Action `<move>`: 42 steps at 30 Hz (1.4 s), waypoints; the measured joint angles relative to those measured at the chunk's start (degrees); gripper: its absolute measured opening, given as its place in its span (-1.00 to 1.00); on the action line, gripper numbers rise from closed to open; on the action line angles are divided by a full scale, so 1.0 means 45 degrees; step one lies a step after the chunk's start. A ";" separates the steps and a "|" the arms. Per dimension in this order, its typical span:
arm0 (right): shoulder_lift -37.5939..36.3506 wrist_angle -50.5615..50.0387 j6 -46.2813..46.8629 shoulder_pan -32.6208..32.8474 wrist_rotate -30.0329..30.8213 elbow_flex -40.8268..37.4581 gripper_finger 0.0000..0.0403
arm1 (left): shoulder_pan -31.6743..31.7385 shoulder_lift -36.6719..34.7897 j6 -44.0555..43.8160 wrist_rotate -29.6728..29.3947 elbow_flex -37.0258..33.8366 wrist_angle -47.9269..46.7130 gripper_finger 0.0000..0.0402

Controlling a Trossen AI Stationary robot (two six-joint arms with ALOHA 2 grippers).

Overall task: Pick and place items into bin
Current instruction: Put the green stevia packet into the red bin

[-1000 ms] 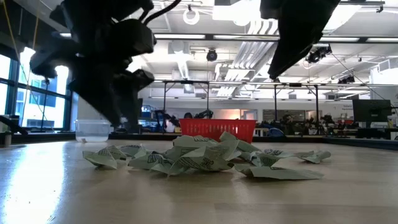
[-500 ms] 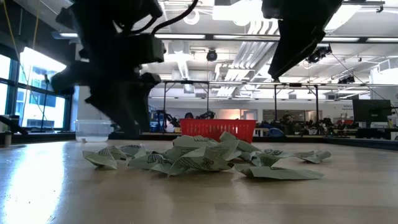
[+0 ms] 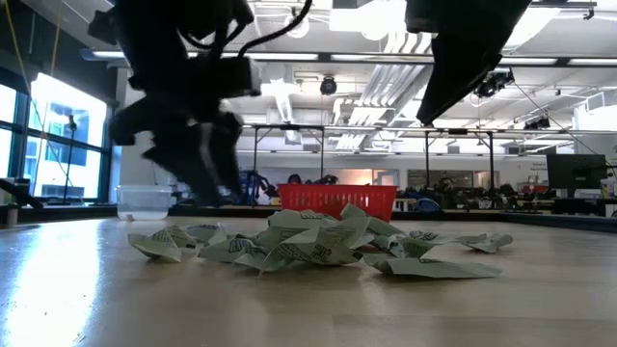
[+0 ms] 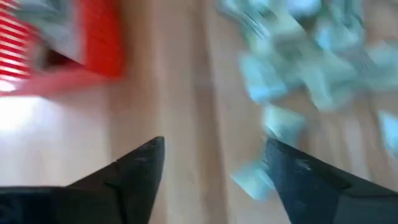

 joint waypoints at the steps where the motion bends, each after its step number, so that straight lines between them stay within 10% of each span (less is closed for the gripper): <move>1: 0.0000 -0.0005 -0.0125 -0.0016 0.0000 0.0000 0.24 | 0.0004 0.0000 0.0084 0.0552 -0.0006 -0.0164 0.62; 13: 0.0010 -0.0269 -0.0158 -0.0170 -0.0011 -0.0112 0.24 | 0.0268 0.1303 0.1482 0.3204 0.0053 0.0477 0.39; 25: 0.0015 -0.0915 0.0583 -0.0100 0.0091 -0.0335 0.24 | 0.0335 0.1360 0.2357 0.2645 0.0410 -0.0659 -0.87; 34: 0.0015 -0.1779 0.0602 -0.0233 0.0321 -0.0335 0.24 | 0.2677 0.1360 0.3732 0.1596 0.3778 -0.4869 -0.82; 42: -0.0009 -0.4108 0.1856 0.0653 0.0857 -0.0372 0.24 | 0.5554 0.1303 0.2336 0.2014 0.5832 -0.1562 -0.70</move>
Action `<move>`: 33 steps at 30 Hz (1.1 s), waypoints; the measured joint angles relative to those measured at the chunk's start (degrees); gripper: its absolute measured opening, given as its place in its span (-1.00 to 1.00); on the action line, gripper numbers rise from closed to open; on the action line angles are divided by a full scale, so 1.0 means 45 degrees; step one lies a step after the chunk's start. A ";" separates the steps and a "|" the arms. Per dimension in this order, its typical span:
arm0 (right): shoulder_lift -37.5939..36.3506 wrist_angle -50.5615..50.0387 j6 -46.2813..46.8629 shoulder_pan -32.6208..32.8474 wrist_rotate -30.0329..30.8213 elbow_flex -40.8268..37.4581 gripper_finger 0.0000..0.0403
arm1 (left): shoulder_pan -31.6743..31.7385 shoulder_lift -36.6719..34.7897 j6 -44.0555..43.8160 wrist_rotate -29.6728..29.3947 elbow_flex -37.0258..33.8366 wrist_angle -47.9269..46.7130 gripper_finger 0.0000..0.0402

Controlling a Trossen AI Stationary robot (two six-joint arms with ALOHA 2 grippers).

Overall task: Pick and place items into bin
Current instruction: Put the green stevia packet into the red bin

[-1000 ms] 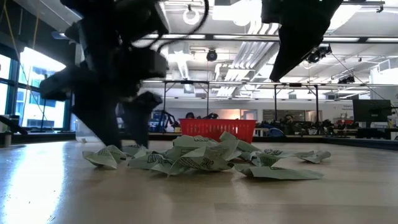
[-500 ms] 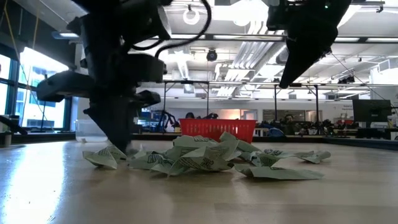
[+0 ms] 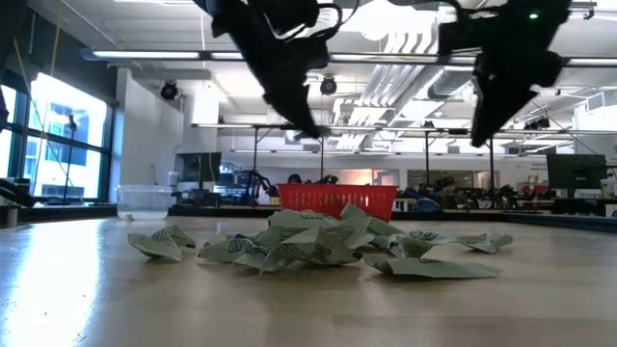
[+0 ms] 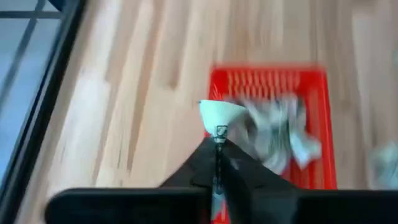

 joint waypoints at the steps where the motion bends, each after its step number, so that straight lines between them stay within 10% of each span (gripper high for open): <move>1: -0.0086 0.0008 0.0025 0.0159 0.0076 -0.0126 0.24 | 0.0197 0.0050 -0.0234 0.0529 0.0008 0.0361 -0.60; 7: -0.1265 0.1203 0.0047 0.0416 -0.0217 -0.1870 0.24 | 0.0196 0.1017 -0.1337 0.3335 0.0024 0.0509 -0.04; 12: -0.2179 0.2784 0.0385 0.0032 -0.0879 -0.3170 0.24 | -0.0278 0.1856 -0.1387 0.0443 0.0004 -0.0050 0.16; 16: -0.2492 0.5203 -0.0823 0.0024 -0.1176 -0.3686 0.24 | -0.0588 0.1513 -0.1797 0.0229 0.0080 -0.1551 0.19; 24: -0.1434 0.9403 -1.0059 -0.0324 -0.5389 -0.4828 0.24 | -0.1945 -0.0089 -0.3315 0.1226 0.0155 -0.5788 0.09; 33: 0.0904 1.0826 -1.0313 -0.0371 -0.7196 -0.4383 0.24 | -0.3434 -0.0191 -0.5057 0.0288 0.0142 -0.7616 0.06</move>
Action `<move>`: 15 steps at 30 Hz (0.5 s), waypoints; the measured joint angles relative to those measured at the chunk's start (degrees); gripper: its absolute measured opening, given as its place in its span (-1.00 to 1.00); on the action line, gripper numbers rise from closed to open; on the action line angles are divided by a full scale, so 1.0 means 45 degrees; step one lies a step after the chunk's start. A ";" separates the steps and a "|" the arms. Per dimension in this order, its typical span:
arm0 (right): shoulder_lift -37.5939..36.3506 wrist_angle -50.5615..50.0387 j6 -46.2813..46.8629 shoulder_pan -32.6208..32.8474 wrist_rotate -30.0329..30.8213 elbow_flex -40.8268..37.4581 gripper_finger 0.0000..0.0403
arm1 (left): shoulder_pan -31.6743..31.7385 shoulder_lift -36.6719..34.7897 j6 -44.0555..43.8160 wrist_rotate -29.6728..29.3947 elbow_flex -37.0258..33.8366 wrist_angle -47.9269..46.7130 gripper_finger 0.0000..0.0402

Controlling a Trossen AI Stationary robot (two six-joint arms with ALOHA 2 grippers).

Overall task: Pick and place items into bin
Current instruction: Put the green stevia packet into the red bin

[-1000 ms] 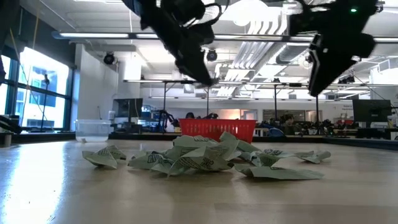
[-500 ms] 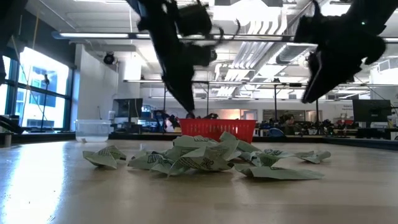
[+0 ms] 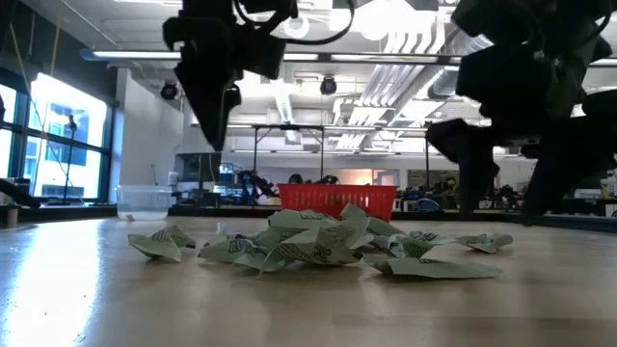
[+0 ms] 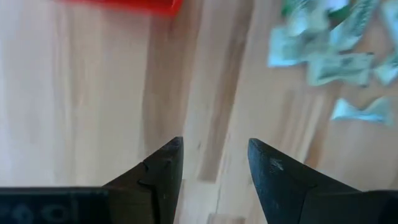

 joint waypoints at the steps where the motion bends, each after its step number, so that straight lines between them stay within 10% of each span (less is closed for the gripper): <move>1: 0.0248 0.0065 0.0295 0.0000 -0.0194 0.0106 0.24 | 0.0007 -0.0008 -0.0163 -0.0204 -0.0001 -0.0151 0.06; 9: 0.1767 -0.0072 0.1160 0.0010 -0.0065 0.0722 0.15 | 0.0032 -0.1116 -0.0519 -0.0651 -0.1524 0.0782 0.07; 15: 0.1971 -0.0078 0.2251 -0.0268 0.0891 0.0917 -0.42 | 0.0046 -0.2186 -0.1569 -0.0304 -0.3520 0.1957 0.07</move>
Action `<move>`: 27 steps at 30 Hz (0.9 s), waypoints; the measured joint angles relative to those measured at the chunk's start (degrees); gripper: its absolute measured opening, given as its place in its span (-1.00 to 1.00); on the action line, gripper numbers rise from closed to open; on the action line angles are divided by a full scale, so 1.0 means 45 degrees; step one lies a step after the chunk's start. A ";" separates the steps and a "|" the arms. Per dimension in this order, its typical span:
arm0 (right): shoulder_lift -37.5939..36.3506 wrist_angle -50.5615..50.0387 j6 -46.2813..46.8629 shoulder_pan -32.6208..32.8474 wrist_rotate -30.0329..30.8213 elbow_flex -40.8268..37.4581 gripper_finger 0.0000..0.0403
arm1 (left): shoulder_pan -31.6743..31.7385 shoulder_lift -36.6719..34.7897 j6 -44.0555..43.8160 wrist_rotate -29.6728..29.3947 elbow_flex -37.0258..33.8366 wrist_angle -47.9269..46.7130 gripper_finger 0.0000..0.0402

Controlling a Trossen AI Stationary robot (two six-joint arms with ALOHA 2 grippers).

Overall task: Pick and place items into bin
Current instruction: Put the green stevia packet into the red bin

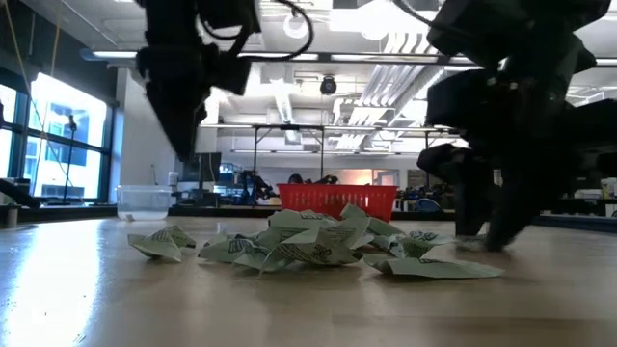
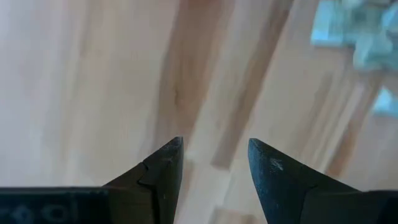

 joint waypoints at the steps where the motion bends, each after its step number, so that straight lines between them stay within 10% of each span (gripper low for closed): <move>1: -0.0018 -0.0032 0.0165 -0.0078 0.0111 -0.0001 -0.55 | -0.0007 -0.0141 -0.0209 0.0138 -0.0308 0.0144 0.07; 5: -0.0538 -0.0648 0.0958 -0.0403 0.0374 -0.0031 -0.95 | -0.0022 -0.0704 -0.0780 0.0793 -0.1687 0.0923 0.07; 14: -0.3924 -0.1660 0.1943 -0.1632 0.3001 0.0803 -0.94 | -0.0947 -0.1982 -0.2054 0.1235 -0.4082 0.5157 0.07; 27: -0.0650 0.0064 0.2200 -0.5461 -0.0342 0.3385 -0.64 | -0.1310 -0.2030 -0.0913 0.0652 -0.4957 0.8065 0.07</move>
